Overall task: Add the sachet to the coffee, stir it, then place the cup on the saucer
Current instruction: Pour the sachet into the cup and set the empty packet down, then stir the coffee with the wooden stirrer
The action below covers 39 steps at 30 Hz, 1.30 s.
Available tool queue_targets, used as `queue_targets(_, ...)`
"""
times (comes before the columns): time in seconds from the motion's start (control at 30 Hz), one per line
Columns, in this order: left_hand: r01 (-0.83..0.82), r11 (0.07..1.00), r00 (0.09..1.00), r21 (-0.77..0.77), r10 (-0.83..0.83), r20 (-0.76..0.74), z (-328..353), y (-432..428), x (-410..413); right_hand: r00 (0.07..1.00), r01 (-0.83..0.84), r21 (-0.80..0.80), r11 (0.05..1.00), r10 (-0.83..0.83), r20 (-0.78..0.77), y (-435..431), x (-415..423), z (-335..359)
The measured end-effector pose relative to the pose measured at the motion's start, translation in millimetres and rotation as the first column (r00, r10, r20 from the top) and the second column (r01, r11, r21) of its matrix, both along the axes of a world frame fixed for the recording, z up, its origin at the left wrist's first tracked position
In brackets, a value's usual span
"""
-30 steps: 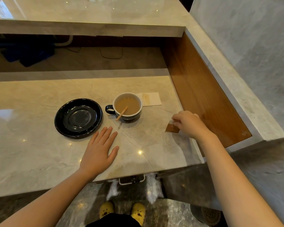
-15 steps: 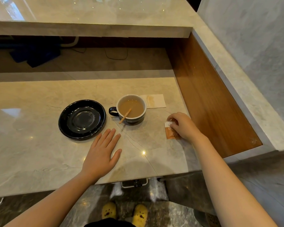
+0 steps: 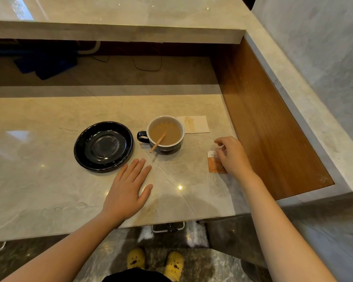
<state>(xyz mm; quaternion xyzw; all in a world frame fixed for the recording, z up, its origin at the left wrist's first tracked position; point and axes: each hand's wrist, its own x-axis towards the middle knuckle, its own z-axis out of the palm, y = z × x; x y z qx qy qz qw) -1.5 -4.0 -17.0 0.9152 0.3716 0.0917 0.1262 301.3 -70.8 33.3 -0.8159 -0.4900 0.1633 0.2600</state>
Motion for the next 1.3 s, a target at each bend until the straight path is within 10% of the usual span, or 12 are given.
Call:
queue_targets(0.37, -0.006, 1.0, 1.0, 0.004, 0.006, 0.012, 0.5, 0.1, 0.4, 0.887, -0.455, 0.154, 0.877, 0.431, 0.166, 45.8, -113.3, 23.2)
queue_targets(1.0, -0.019, 1.0, 1.0, 0.022, 0.02, -0.017, -1.4, 0.5, 0.3, 0.781, -0.616, 0.132, 0.777, 0.579, 0.236, 59.5, -109.2, 25.0)
queue_targets(1.3, -0.013, 1.0, 1.0, 0.013, 0.013, -0.013, -2.3, 1.1, -0.6, 0.902, -0.428, 0.306, 0.85, 0.386, 0.192, 63.6, -91.7, 35.7)
